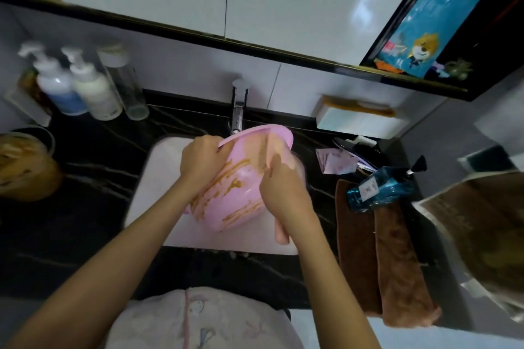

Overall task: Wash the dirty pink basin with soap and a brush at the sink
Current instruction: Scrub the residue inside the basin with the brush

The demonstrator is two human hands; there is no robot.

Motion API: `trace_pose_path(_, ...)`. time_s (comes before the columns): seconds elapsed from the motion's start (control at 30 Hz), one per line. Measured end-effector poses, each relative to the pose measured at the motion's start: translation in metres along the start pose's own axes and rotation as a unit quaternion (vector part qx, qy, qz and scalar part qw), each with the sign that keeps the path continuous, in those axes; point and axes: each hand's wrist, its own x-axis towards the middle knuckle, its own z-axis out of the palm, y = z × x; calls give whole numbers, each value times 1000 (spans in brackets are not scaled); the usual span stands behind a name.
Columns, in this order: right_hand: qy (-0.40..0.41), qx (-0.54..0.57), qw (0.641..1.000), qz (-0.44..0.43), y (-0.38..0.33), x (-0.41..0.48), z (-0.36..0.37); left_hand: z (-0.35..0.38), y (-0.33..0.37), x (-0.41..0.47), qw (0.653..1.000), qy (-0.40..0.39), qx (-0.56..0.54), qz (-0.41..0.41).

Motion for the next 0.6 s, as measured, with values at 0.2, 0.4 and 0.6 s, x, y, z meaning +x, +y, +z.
trace_pose_path(0.2,14,40,992,122,-12,27,-15,10,11,-19,1000,9,5,16)
trace_pose_path(0.4,26,-6,994,103,1,23,-6,11,10,-19,999,15,-11,26)
trace_pose_path(0.6,68,-53,995,-58,10,-29,35,5,5,-8,1000,4,-2,17)
